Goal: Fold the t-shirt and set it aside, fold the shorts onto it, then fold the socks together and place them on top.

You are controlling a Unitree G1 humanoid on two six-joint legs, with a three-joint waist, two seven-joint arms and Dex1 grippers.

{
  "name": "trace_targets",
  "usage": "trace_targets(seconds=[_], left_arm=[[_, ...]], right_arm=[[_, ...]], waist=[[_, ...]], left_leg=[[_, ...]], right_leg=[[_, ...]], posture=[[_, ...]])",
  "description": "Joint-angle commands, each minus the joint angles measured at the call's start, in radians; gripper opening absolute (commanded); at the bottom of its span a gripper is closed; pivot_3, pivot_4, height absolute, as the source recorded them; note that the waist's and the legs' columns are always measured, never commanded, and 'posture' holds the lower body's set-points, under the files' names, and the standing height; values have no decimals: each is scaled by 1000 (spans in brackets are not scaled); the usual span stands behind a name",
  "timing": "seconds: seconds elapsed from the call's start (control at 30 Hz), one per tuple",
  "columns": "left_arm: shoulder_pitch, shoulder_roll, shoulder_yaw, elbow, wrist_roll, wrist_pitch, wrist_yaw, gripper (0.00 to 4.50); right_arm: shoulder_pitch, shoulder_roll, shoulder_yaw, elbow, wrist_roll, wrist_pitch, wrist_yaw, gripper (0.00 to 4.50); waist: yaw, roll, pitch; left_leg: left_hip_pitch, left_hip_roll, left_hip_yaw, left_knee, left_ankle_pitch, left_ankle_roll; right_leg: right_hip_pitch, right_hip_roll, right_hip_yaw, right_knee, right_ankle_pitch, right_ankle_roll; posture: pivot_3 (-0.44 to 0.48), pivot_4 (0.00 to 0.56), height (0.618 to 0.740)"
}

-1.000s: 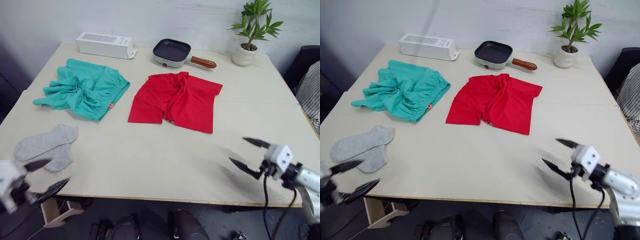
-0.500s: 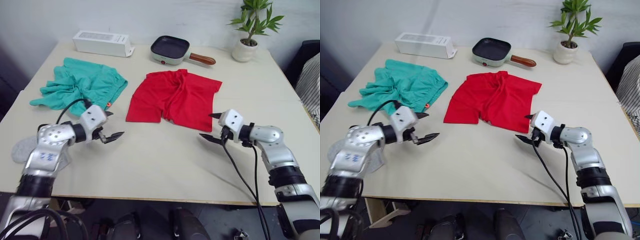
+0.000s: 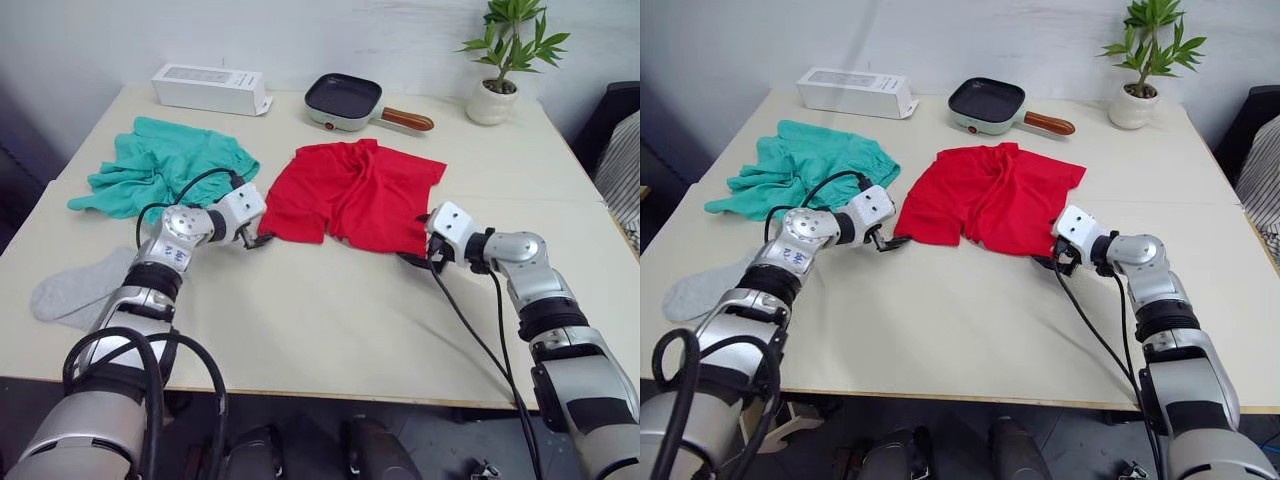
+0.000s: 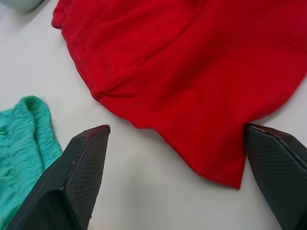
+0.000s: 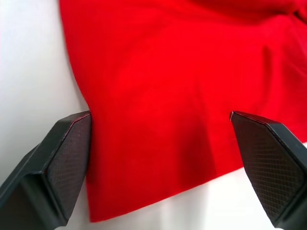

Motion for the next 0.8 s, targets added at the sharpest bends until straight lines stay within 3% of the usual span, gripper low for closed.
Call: trace_targets(seconds=[0.03, 0.13, 0.17, 0.33, 0.37, 0.43, 0.6, 0.63, 0.8], left_arm=[[1, -51, -39, 110, 71, 11, 55, 4500], [-13, -71, -33, 141, 79, 9, 68, 4500], [-11, -77, -29, 148, 75, 11, 59, 4313], [7, -93, 4, 164, 49, 44, 3, 2831], [8, -96, 13, 166, 45, 51, 7, 2521], [9, -103, 25, 168, 44, 56, 6, 1843], [12, -108, 43, 166, 46, 51, -9, 163], [13, -107, 46, 165, 44, 51, -14, 0], [20, -95, 90, 146, 11, 46, -48, 0]], right_arm=[[-20, -5, -14, -4, -11, 14, -41, 4481], [-10, -7, -13, -19, -15, 34, -59, 4481], [-3, -9, -11, -22, -20, 39, -66, 4495], [22, -8, -12, -44, -28, 69, -100, 4500], [25, -6, -11, -45, -31, 68, -108, 4315], [36, -2, -5, -53, -34, 63, -114, 3859], [58, 0, 2, -78, -44, 50, -138, 2096], [61, 0, 1, -82, -46, 51, -141, 1762], [82, 3, -8, -120, -29, 36, -123, 15]], waist=[[1, 0, 0], [2, 0, 0], [3, 0, 0], [5, 0, -1], [5, 0, -1], [5, 0, -1], [5, 0, -2], [5, 0, -2], [1, 0, -1]], left_leg=[[0, 0, -2, 0, 0, 0], [0, -1, -5, 1, 0, 1], [0, -1, -5, 1, 0, 1], [0, -2, -5, 1, 0, 1], [0, -2, -5, 1, 0, 1], [0, -2, -6, 1, 0, 1], [0, -2, -6, 1, 0, 1], [0, -2, -6, 1, 0, 1], [0, -1, -6, 0, 0, 1]], right_leg=[[0, 0, 0, 0, 0, 0], [1, -1, -1, 0, 0, 1], [1, -1, -1, 0, 0, 1], [2, -1, -2, 0, 0, 1], [2, -1, -2, 0, 0, 1], [2, -1, -2, 0, 0, 1], [2, 0, -2, 0, 0, 1], [2, 0, -2, 0, 0, 1], [2, 0, -2, 0, 0, 1]], posture=[[0, 150, 740], [0, 150, 740], [0, 150, 740], [0, 150, 740], [0, 150, 740], [0, 150, 740], [0, 150, 740], [0, 150, 740], [0, 150, 740]])
